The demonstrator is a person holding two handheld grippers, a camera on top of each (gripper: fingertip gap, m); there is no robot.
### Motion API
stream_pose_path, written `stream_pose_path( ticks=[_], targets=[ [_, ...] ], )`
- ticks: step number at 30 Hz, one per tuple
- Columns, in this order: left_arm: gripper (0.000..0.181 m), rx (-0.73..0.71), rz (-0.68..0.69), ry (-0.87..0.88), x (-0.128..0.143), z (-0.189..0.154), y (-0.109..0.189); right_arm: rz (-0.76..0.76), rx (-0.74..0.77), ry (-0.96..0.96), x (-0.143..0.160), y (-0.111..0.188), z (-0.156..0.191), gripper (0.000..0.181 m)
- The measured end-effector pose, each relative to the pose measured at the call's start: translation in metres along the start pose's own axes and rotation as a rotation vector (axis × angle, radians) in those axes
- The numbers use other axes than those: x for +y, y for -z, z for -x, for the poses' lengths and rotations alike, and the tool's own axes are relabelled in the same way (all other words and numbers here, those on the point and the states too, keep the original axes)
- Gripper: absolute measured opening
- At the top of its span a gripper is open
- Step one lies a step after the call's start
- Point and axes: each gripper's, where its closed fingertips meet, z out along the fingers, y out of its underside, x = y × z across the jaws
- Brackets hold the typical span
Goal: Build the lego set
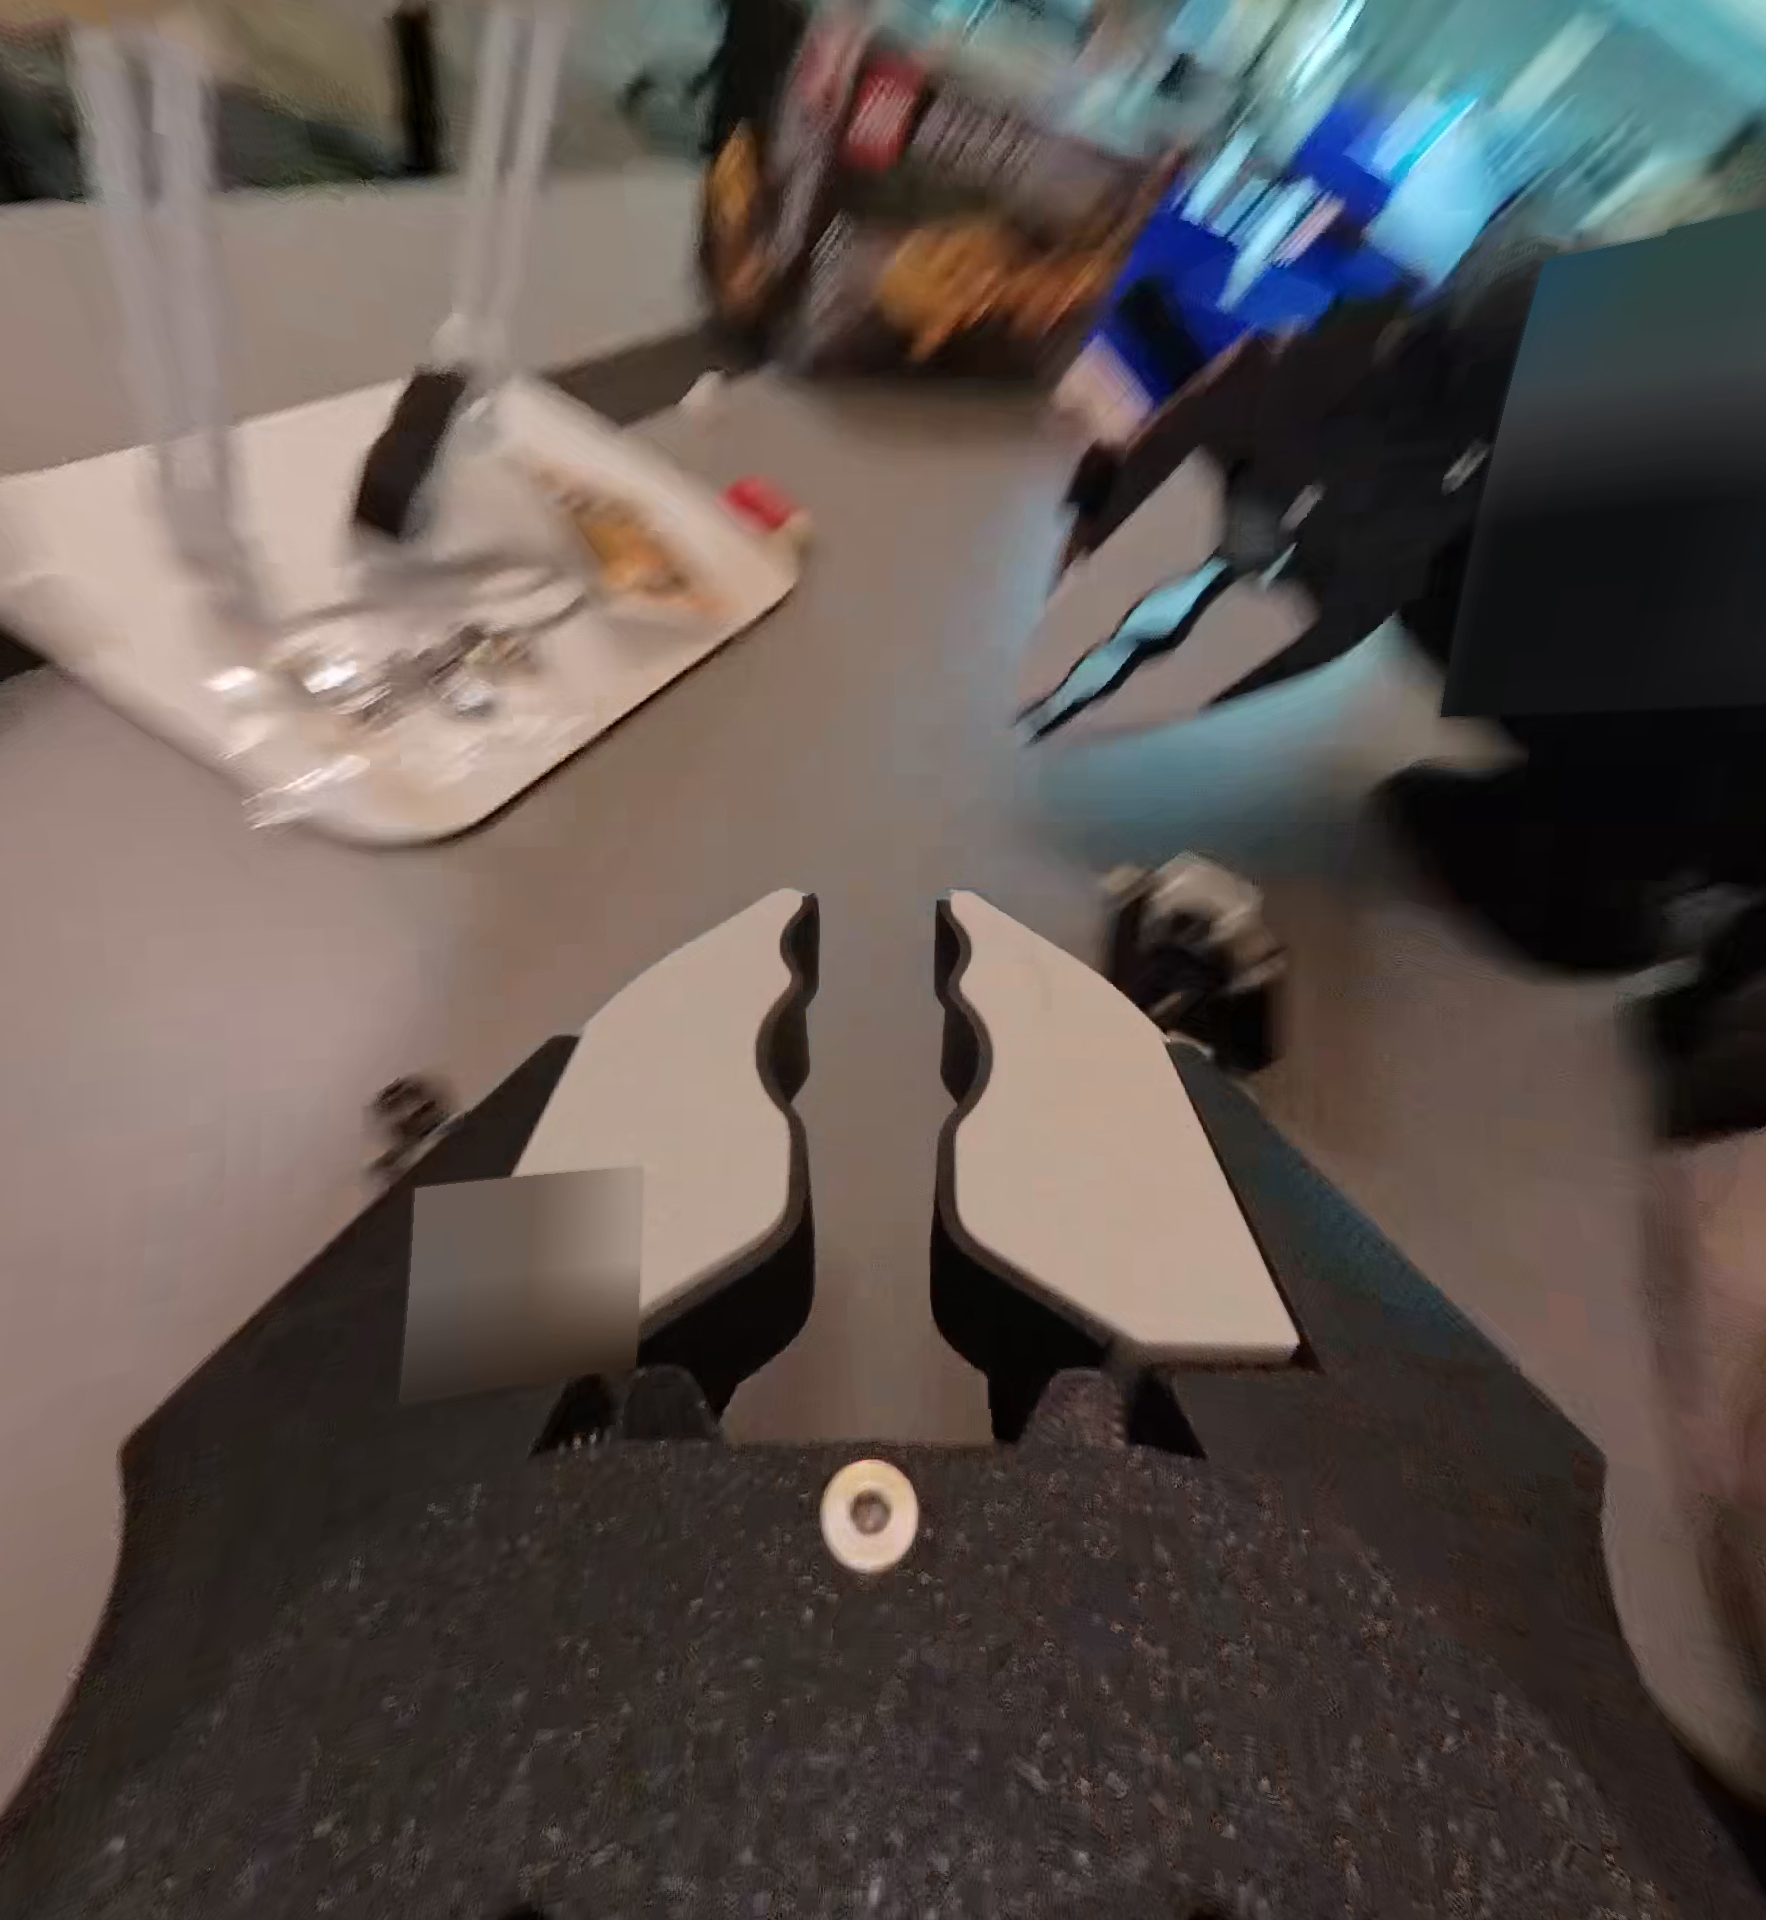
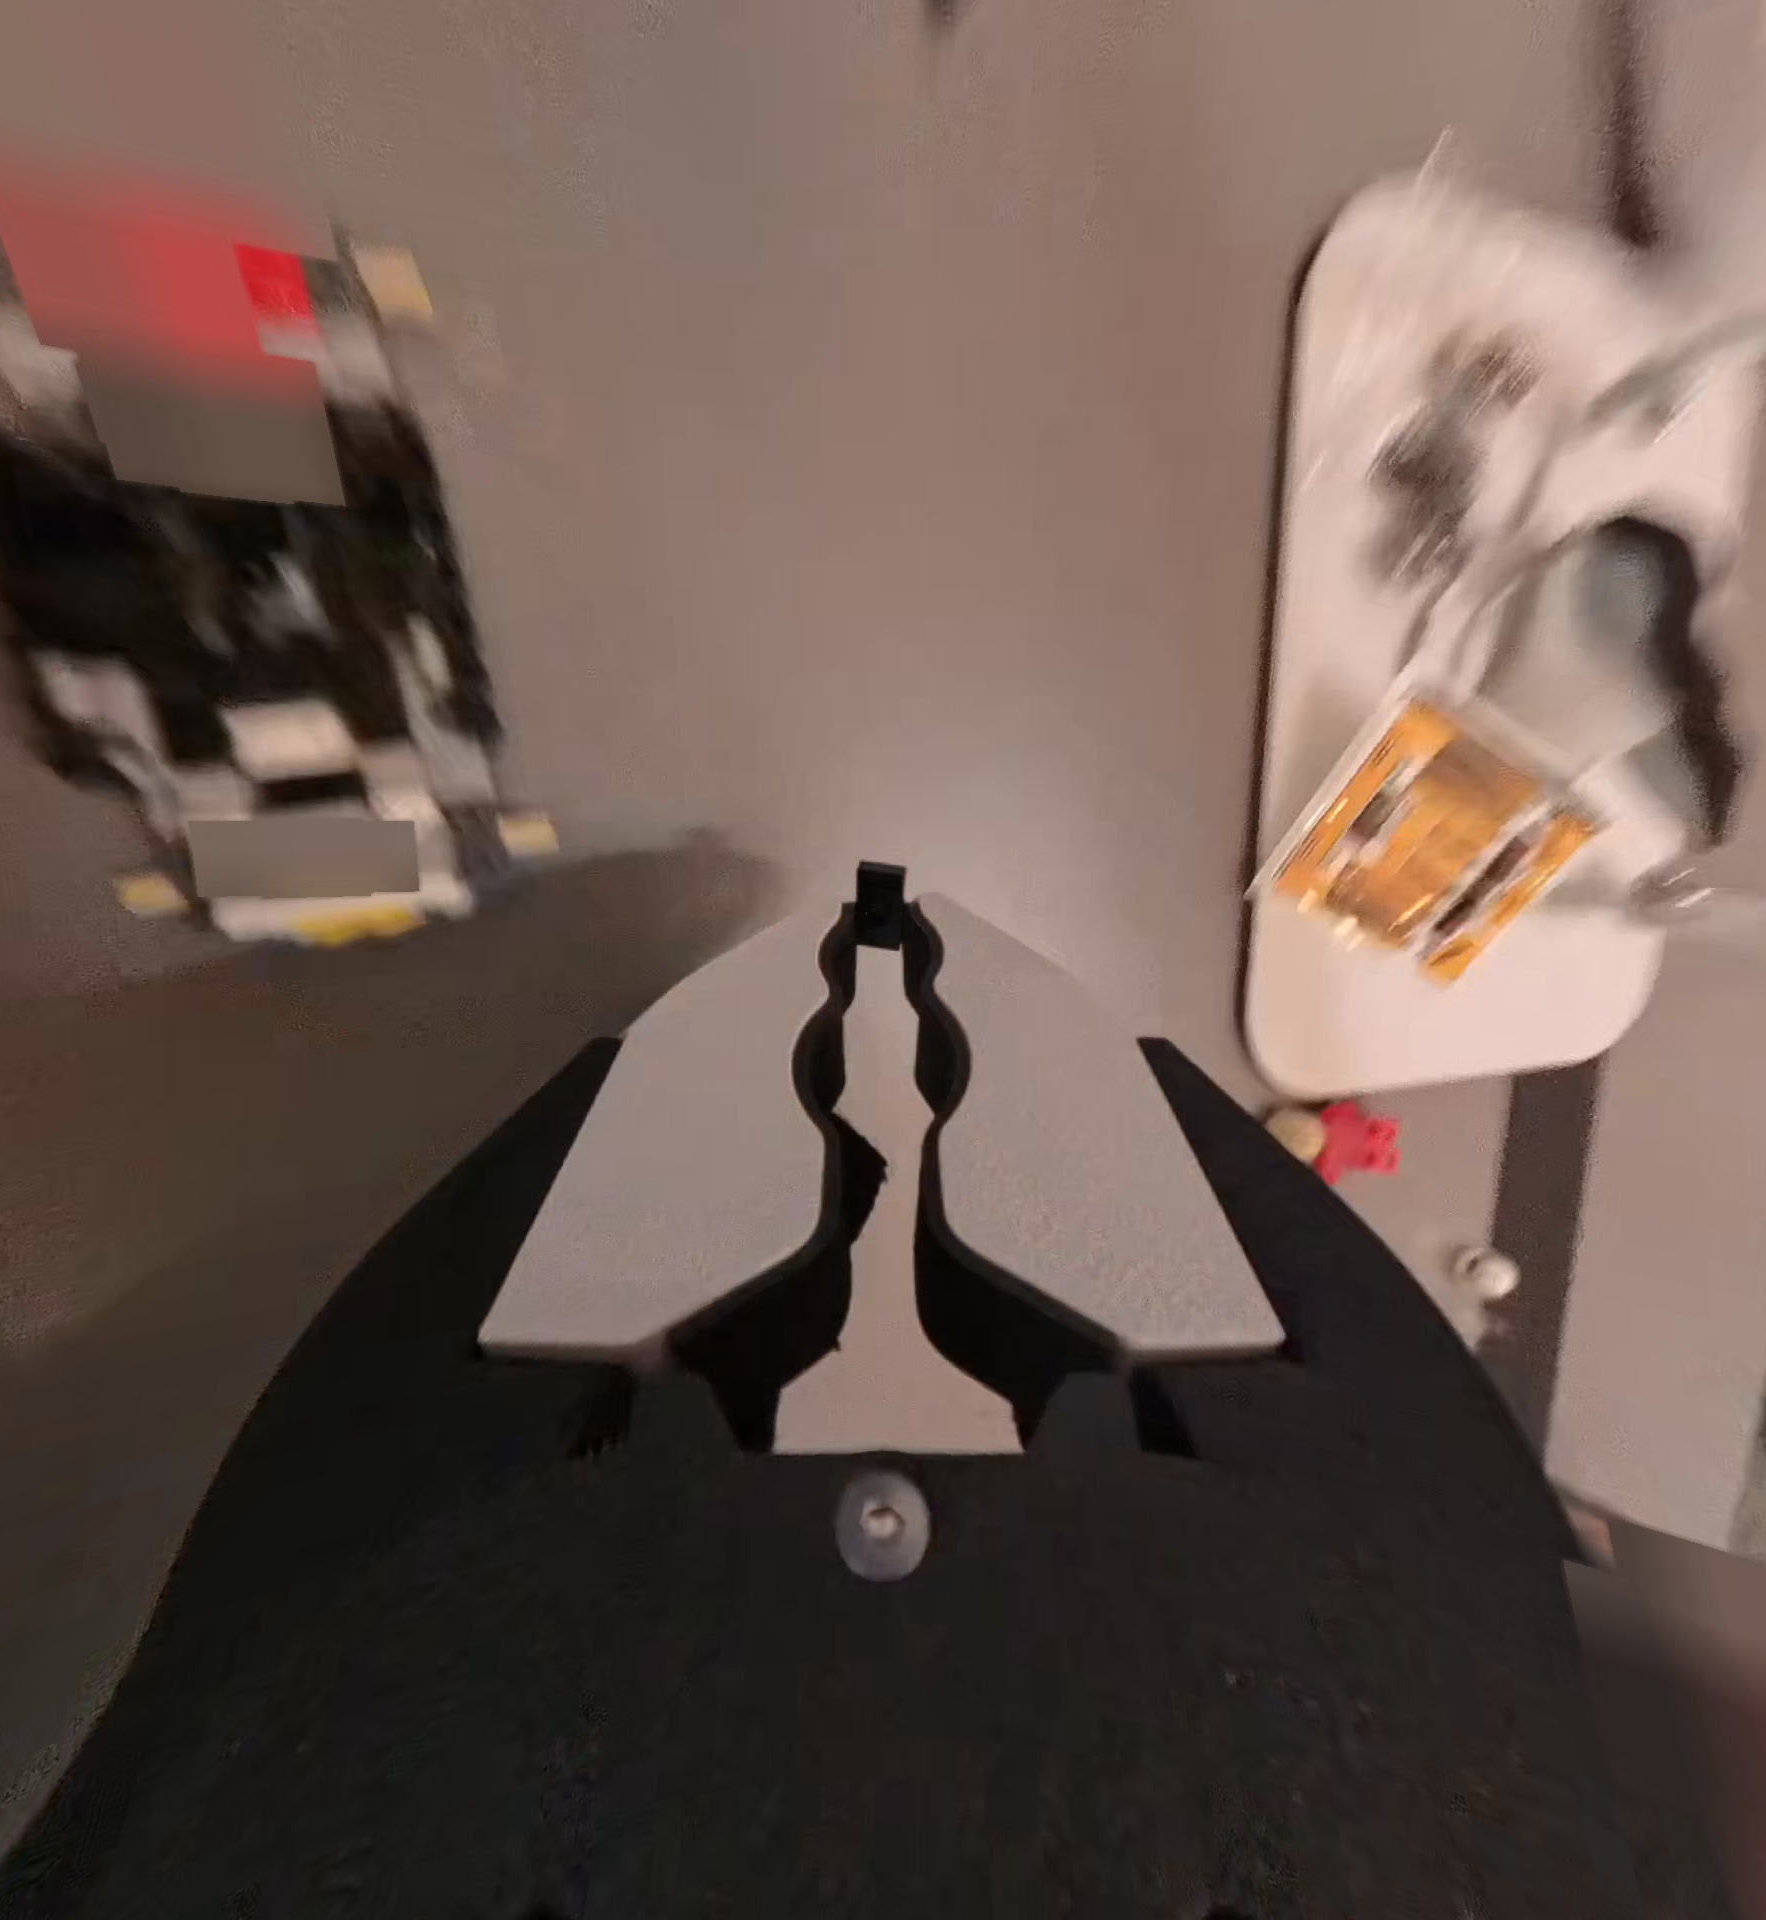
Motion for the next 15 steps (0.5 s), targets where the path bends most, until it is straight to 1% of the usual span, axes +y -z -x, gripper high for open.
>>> stream_pose_path(
  ticks=[1, 3, 4, 5, 7, 12, 15],
  targets=[
    [0.021, -0.097, 0.09, -0.061, 0.013, 0.012, 0.001, 0.069, -0.061, -0.01, 0.016, -0.007, 0.002, 0.008],
    [0.024, -0.216, 0.238, -0.142, 0.035, 0.028, 0.0, 0.172, -0.171, -0.019, 0.035, -0.015, 0.008, 0.008],
    [0.025, -0.24, 0.282, -0.16, 0.042, 0.031, -0.001, 0.212, -0.21, -0.011, 0.041, -0.016, 0.01, 0.008],
    [0.025, -0.247, 0.311, -0.168, 0.047, 0.032, -0.004, 0.218, -0.242, -0.01, 0.039, -0.015, 0.011, 0.008],
    [0.027, -0.256, 0.35, -0.181, 0.054, 0.032, -0.006, 0.266, -0.269, 0.008, 0.043, -0.015, 0.012, 0.008],
    [0.032, -0.293, 0.434, -0.212, 0.065, 0.039, -0.001, 0.272, -0.299, -0.002, 0.042, -0.016, 0.011, 0.011],
    [0.033, -0.301, 0.464, -0.215, 0.069, 0.04, 0.002, 0.267, -0.317, -0.022, 0.044, -0.014, 0.011, 0.022]
  ],
)
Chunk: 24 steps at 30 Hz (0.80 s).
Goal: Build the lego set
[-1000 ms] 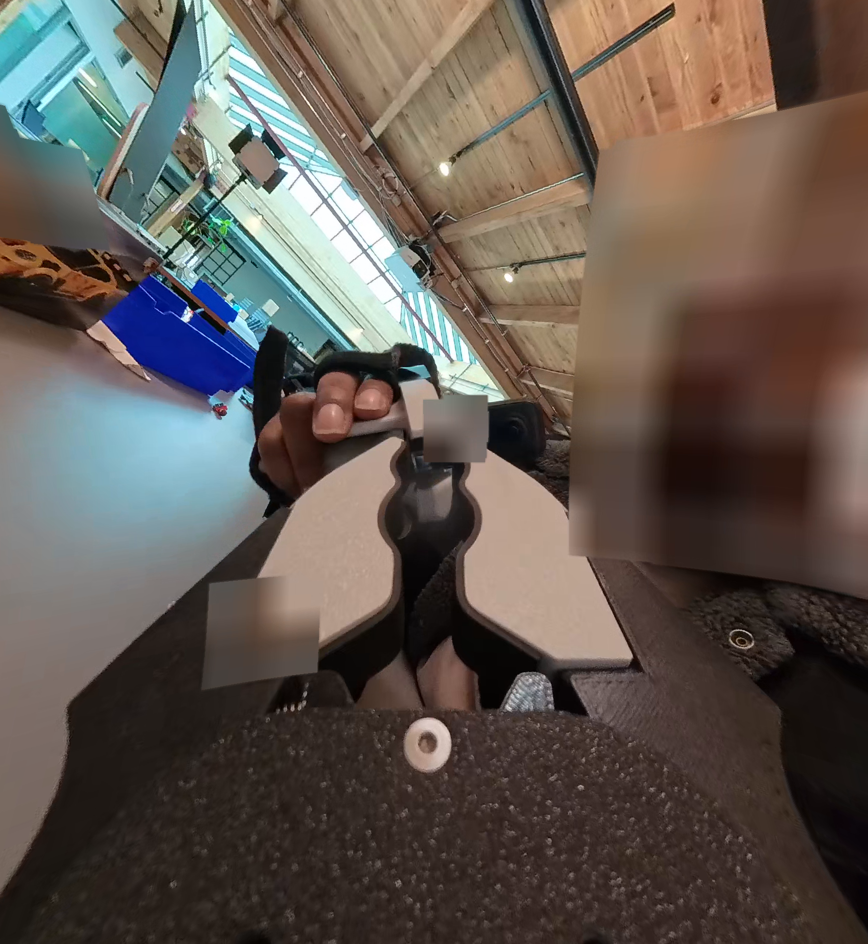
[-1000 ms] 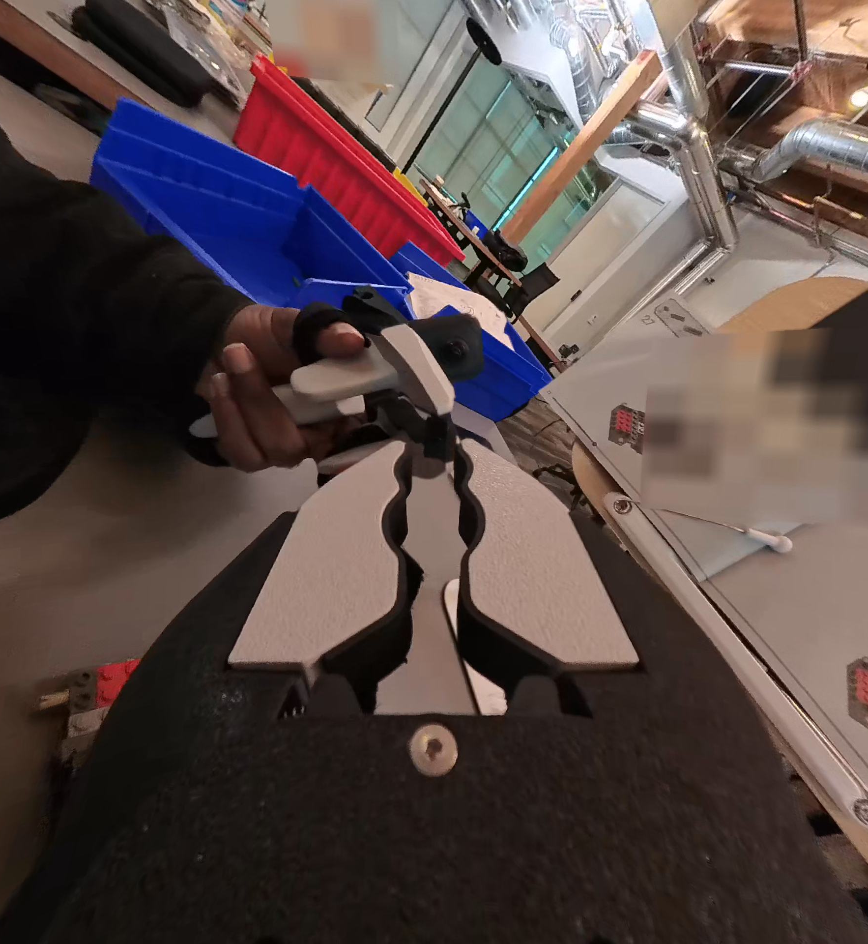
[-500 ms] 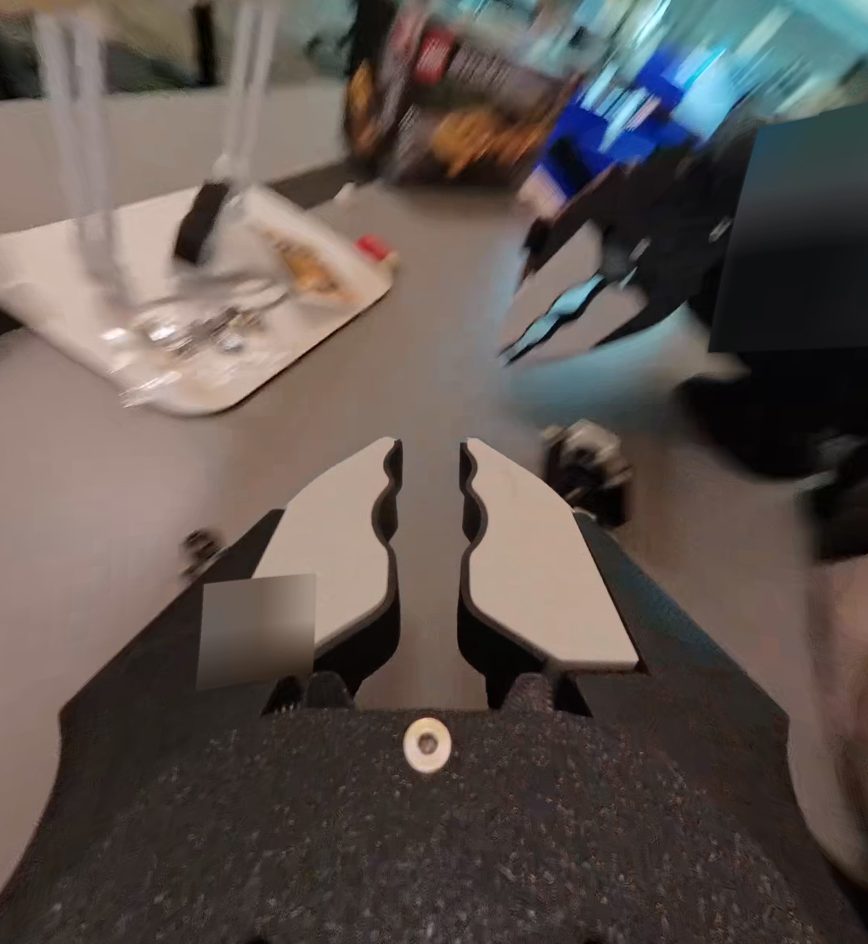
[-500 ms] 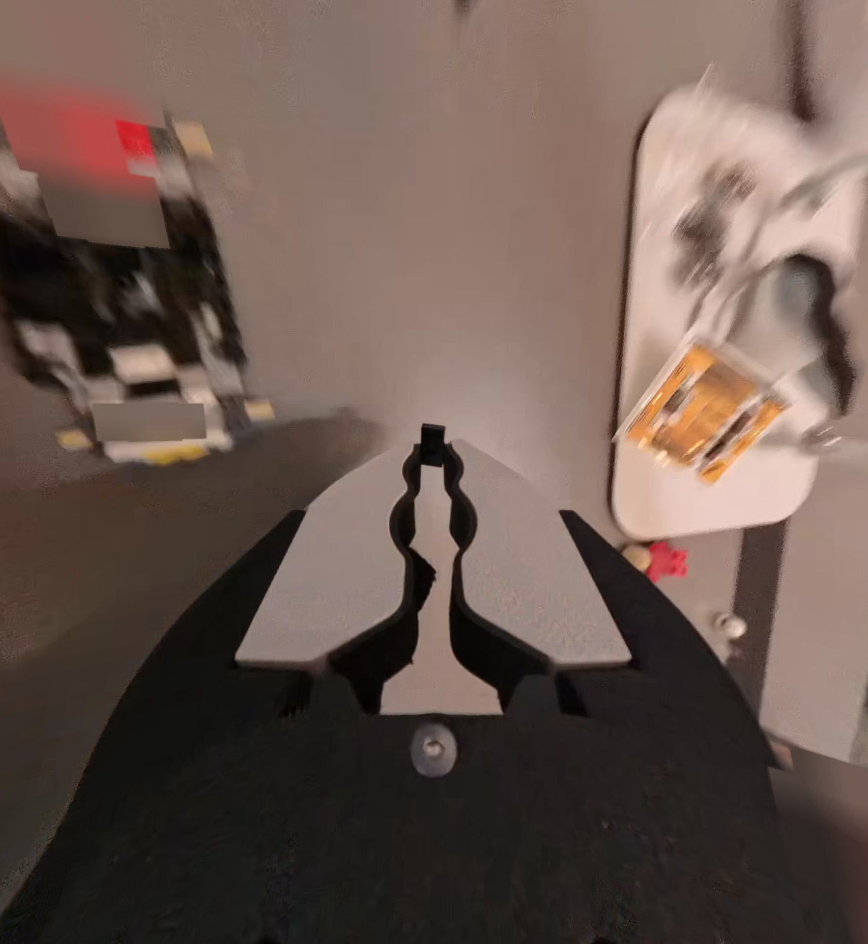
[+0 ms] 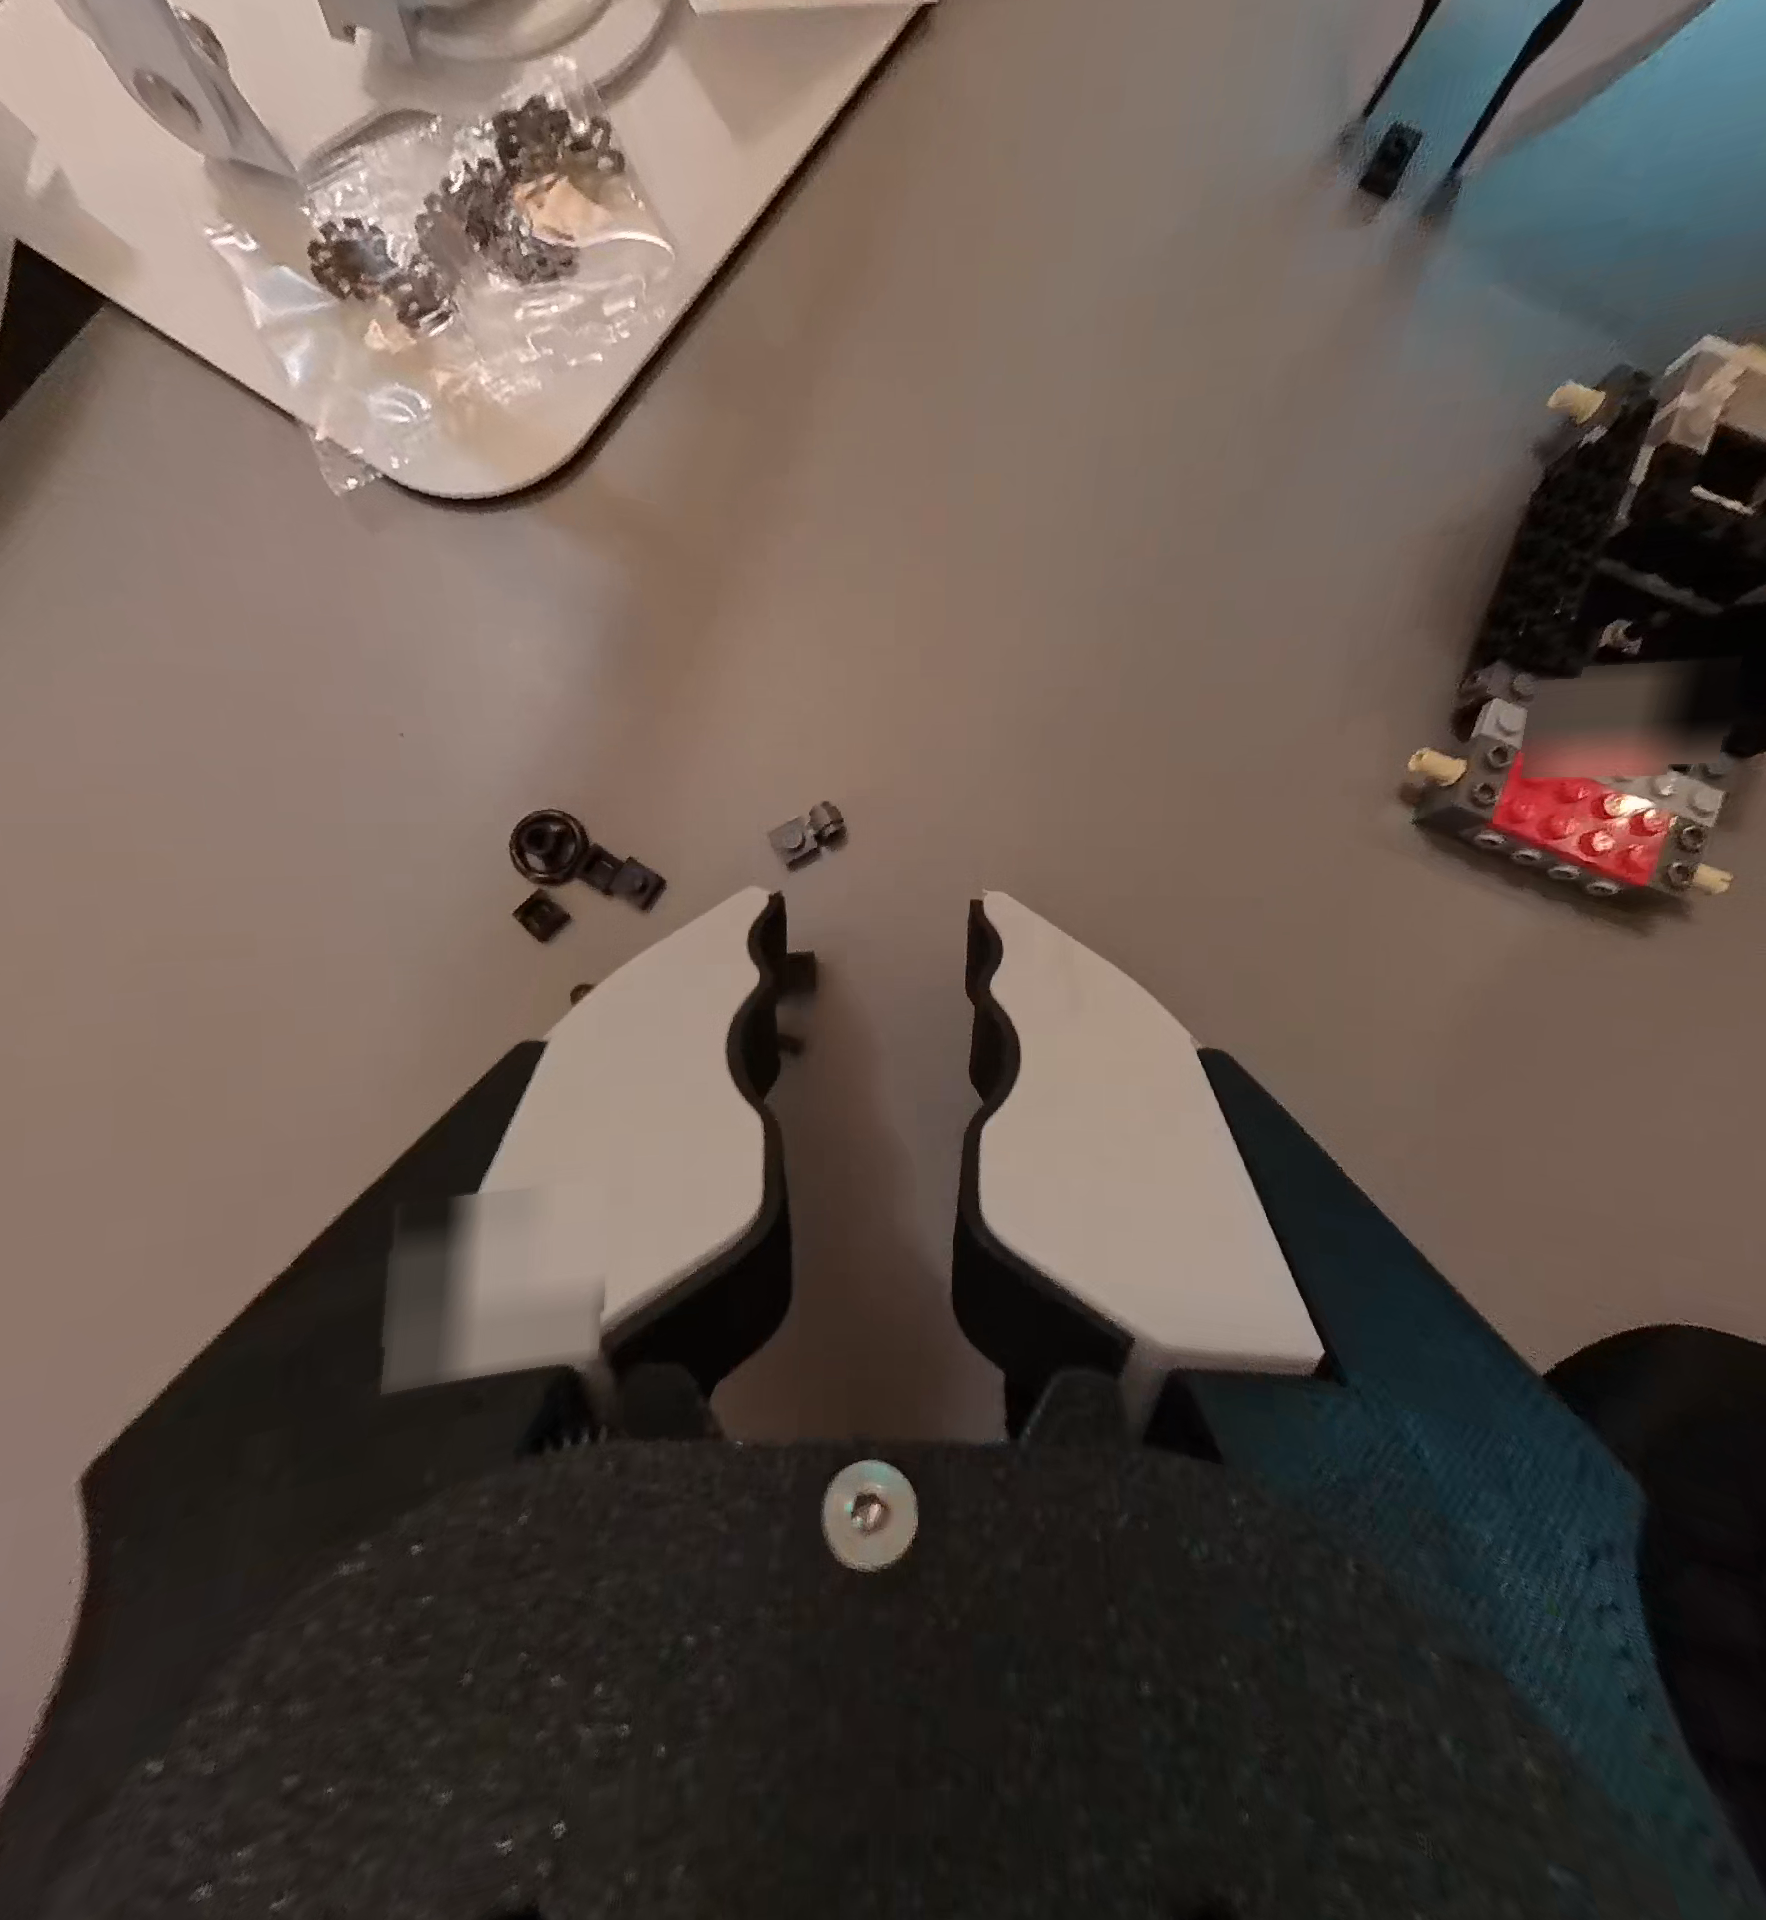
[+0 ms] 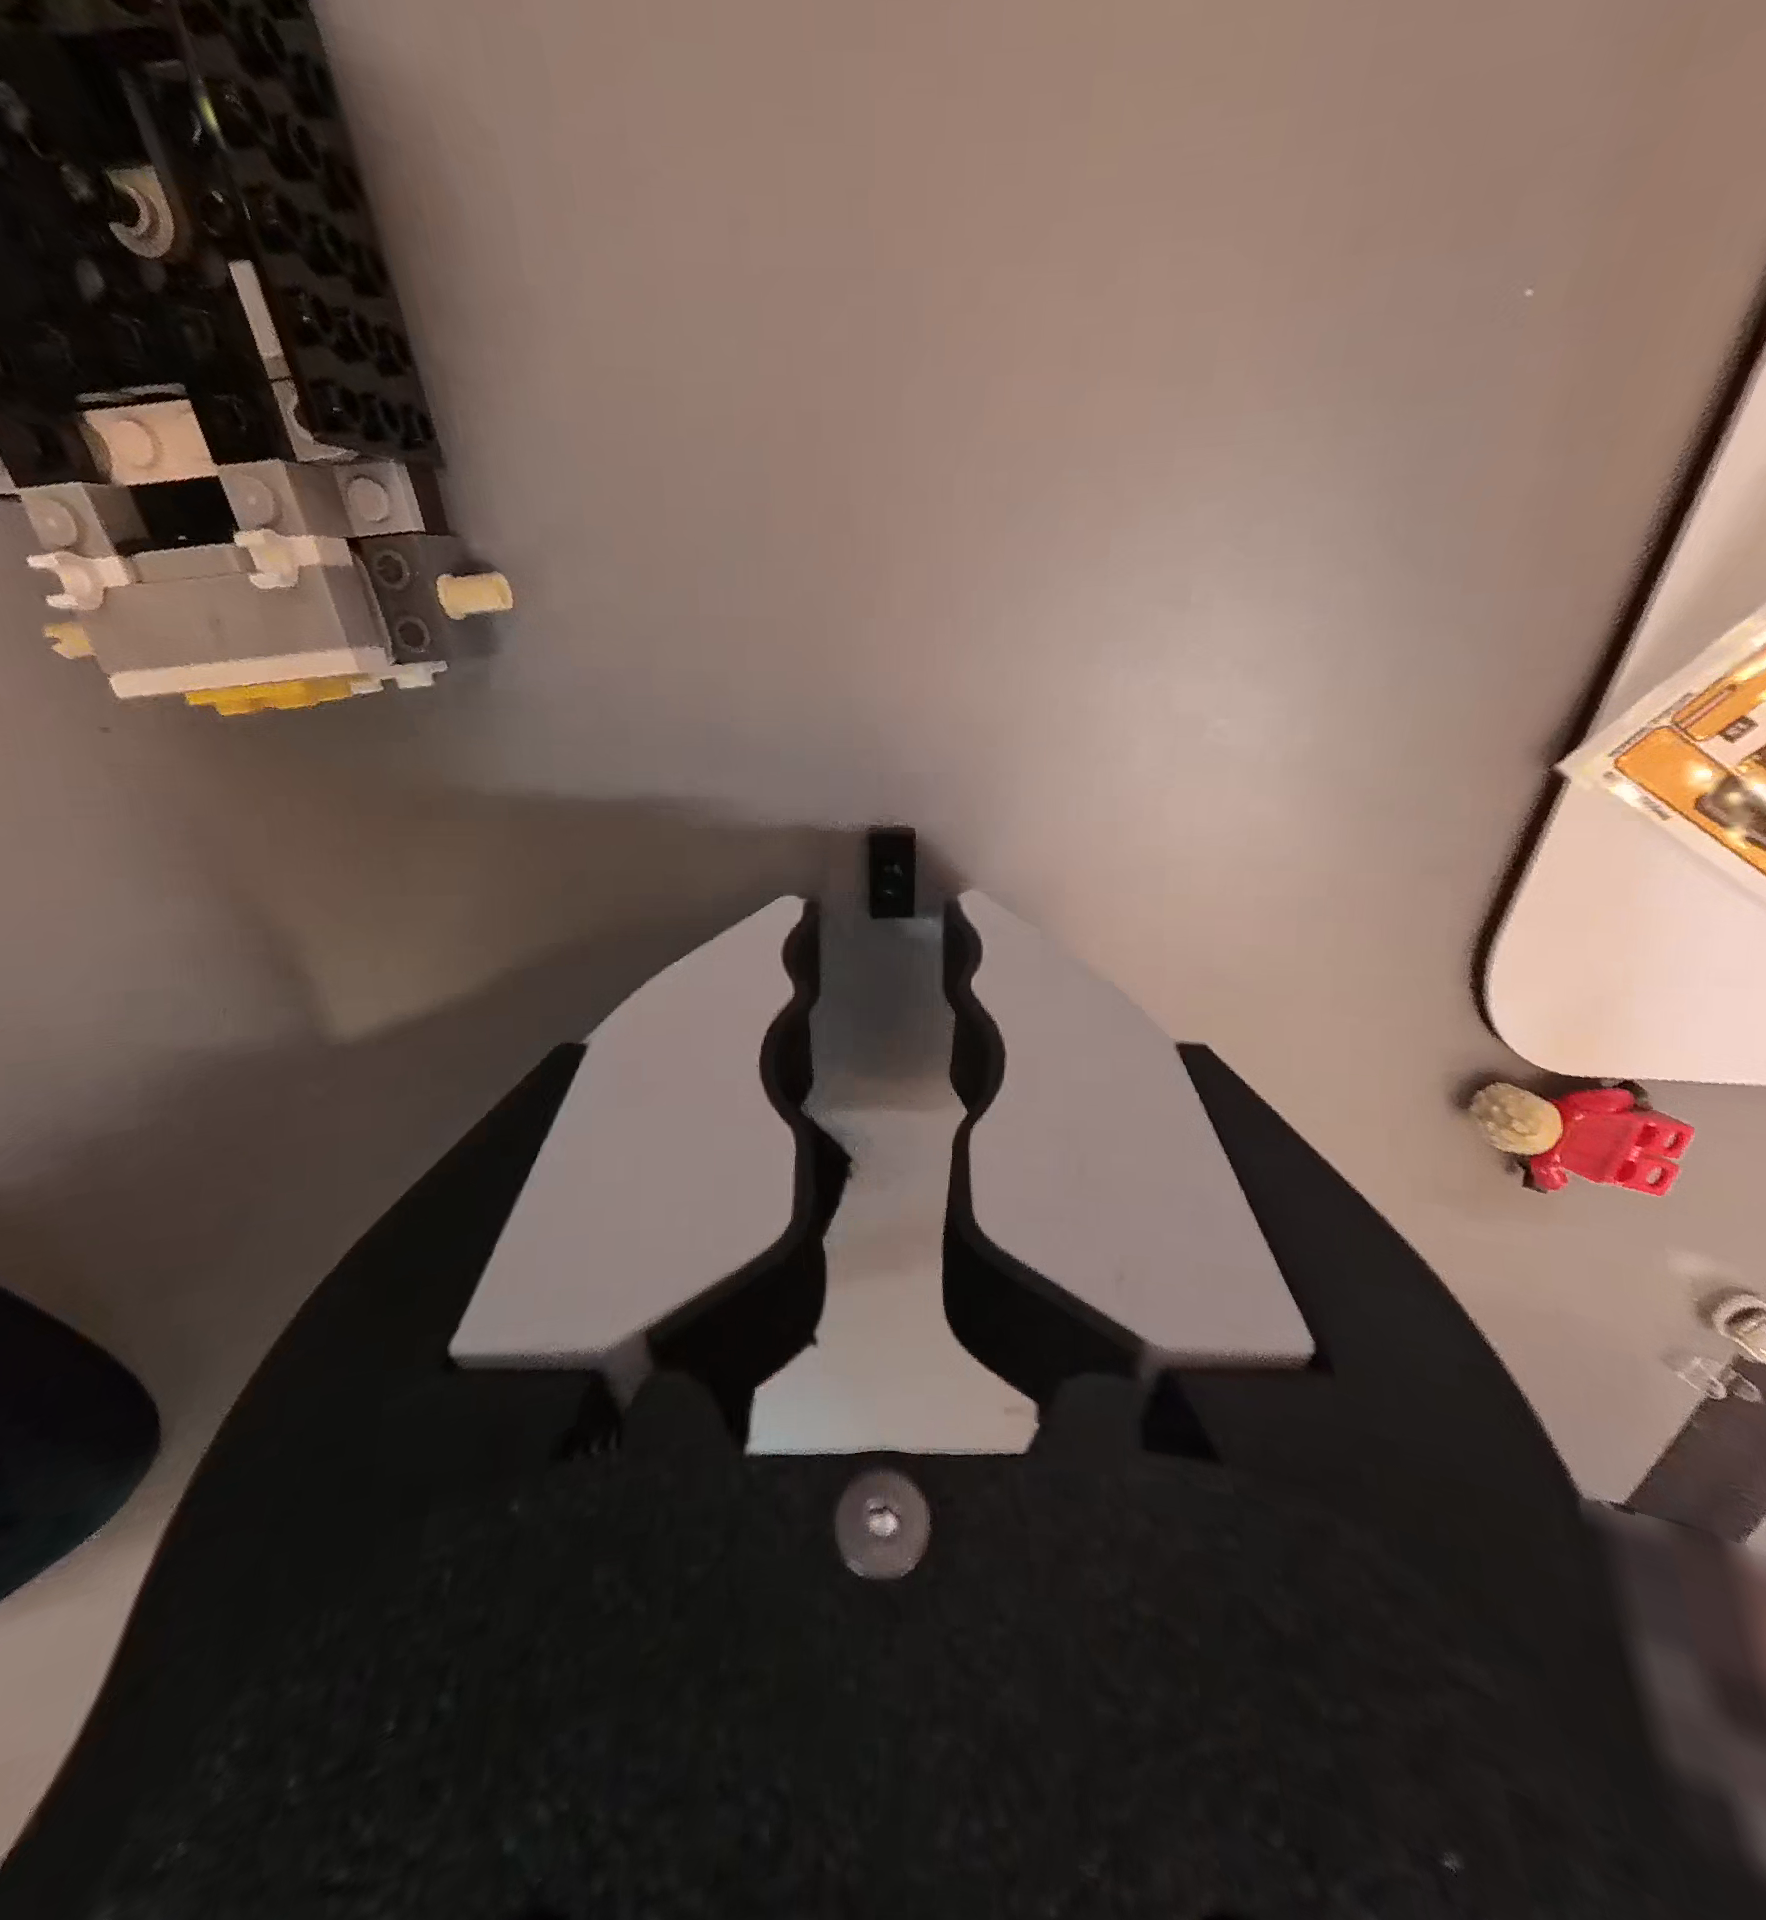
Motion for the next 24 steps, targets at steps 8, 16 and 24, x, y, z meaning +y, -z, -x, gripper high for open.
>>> stream_pose_path(
  ticks=[8, 16, 24],
  targets=[
    [0.032, -0.058, 0.075, -0.013, 0.014, 0.011, -0.002, -0.399, 0.155, -0.105, -0.027, 0.038, 0.005, 0.022],
    [0.03, -0.09, 0.102, -0.034, 0.017, 0.017, -0.011, -0.651, 0.189, -0.215, -0.026, 0.051, 0.034, 0.02],
    [0.016, -0.075, 0.101, 0.029, 0.021, 0.022, -0.009, -0.725, 0.19, -0.221, -0.036, 0.054, 0.041, 0.018]
  ],
)
